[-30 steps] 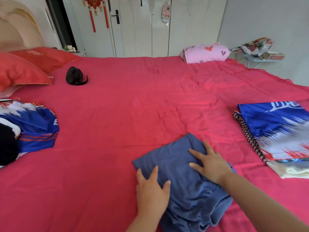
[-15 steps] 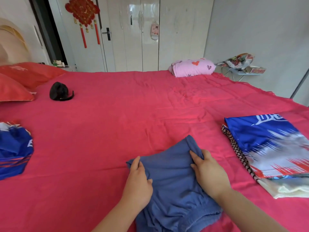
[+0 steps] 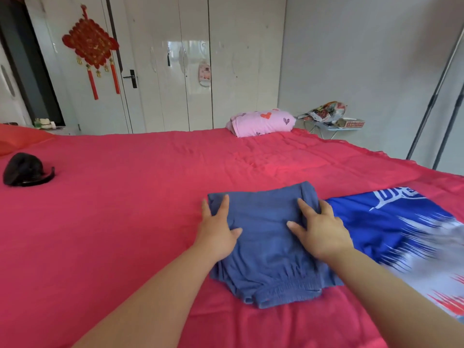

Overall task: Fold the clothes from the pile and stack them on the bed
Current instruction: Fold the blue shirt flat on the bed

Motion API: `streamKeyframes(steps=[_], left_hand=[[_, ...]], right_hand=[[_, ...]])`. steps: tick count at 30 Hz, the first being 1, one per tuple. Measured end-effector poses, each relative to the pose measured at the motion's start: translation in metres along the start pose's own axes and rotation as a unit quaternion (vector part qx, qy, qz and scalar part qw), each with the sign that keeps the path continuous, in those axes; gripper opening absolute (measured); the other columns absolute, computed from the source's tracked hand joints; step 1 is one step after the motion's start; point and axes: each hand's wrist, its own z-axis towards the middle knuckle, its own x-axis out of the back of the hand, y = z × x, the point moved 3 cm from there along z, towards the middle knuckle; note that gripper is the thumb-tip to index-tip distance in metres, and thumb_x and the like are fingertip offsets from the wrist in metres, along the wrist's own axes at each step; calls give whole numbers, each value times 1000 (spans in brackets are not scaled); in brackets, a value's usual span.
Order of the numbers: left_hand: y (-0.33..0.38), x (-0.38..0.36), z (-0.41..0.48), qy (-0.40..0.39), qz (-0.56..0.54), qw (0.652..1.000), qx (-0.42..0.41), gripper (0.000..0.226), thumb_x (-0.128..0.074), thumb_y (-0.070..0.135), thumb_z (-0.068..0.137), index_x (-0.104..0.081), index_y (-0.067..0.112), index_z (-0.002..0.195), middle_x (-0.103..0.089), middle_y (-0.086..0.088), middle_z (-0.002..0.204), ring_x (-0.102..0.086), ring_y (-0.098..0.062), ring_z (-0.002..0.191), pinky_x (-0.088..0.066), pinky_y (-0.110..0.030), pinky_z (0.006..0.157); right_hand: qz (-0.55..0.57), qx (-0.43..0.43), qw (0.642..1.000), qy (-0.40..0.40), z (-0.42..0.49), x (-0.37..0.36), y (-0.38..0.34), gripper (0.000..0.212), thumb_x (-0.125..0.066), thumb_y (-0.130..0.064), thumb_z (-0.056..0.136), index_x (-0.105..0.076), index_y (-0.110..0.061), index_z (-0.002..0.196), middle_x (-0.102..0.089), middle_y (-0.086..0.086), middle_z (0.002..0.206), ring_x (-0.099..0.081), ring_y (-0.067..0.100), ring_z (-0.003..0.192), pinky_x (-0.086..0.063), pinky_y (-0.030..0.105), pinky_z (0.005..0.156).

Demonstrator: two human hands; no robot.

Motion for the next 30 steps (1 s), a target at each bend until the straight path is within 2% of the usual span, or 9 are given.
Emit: streamKeyframes(steps=[3, 8, 13, 16, 19, 21, 25, 28, 30], left_hand=[[-18, -49, 11, -78, 7, 995, 61, 77, -50, 48, 90, -2, 33, 149, -8, -25, 152, -23, -34, 140, -22, -32, 112], [-35, -90, 21, -73, 142, 985, 70, 70, -39, 56, 90, -13, 29, 149, -33, -18, 145, -31, -34, 131, -27, -38, 107], [-33, -76, 11, -46, 136, 988, 62, 64, -39, 55, 91, -18, 32, 147, -11, -12, 155, -16, -32, 139, -21, -41, 111], [-30, -69, -14, 20, 120, 993, -3, 64, -36, 56, 92, -11, 37, 148, 4, -1, 158, -4, -25, 144, -15, -41, 114], [-40, -90, -34, -81, 173, 981, -20, 63, -23, 62, 92, -4, 39, 147, 5, 0, 158, -3, -23, 145, -5, -37, 117], [-42, -97, -40, -111, 206, 972, -7, 63, -17, 63, 92, 0, 37, 148, 6, -1, 158, 0, -24, 145, 0, -39, 118], [-45, -83, -65, -86, 190, 978, -14, 60, -19, 57, 95, -4, 33, 149, 1, -2, 158, 0, -19, 145, -2, -35, 119], [-59, -65, -104, -77, 215, 973, -21, 59, -23, 52, 97, -9, 30, 149, -5, -3, 158, -4, -18, 145, -2, -31, 118], [-67, -49, -130, -71, 227, 971, -17, 57, -24, 50, 97, -13, 29, 149, -8, -3, 158, -6, -16, 145, -2, -30, 117]], right_hand=[[20, -40, 996, -78, 7, -42, 25, 63, -41, -58, 89, -19, -40, 145, 1, 9, 156, -28, 36, 136, -29, 45, 110], [-51, -32, 996, -68, 7, -69, 40, 56, -33, -61, 90, -23, -43, 143, -13, 2, 155, -24, 34, 135, -27, 42, 108], [-71, -25, 997, -36, 4, -60, 34, 56, -32, -62, 90, -26, -43, 142, -16, 1, 155, -19, 30, 139, -19, 47, 111], [-37, 79, 995, 49, -19, -50, 21, 65, -21, -72, 83, -27, -43, 141, -21, 0, 154, -18, 26, 141, -18, 46, 112], [-51, 99, 992, -57, -46, -75, 22, 98, 13, -87, 57, -13, -48, 143, -9, -6, 157, -2, 23, 145, -7, 46, 115], [-77, 61, 989, -114, -52, -90, 27, 76, 4, -78, 76, -4, -46, 144, -1, -7, 157, 8, 22, 145, 0, 47, 116], [-56, 17, 995, -76, -75, -83, 13, 58, -15, -59, 93, -2, -39, 146, 0, -4, 158, 7, 26, 145, -2, 48, 116], [-42, 22, 995, -90, -121, -82, -8, 77, 9, -69, 76, -2, -40, 146, -1, -2, 158, 5, 32, 144, -5, 47, 116], [-41, 48, 993, -103, -153, -85, -29, 94, 25, -72, 65, -10, -40, 146, -14, 4, 157, -7, 35, 143, -11, 49, 114]])
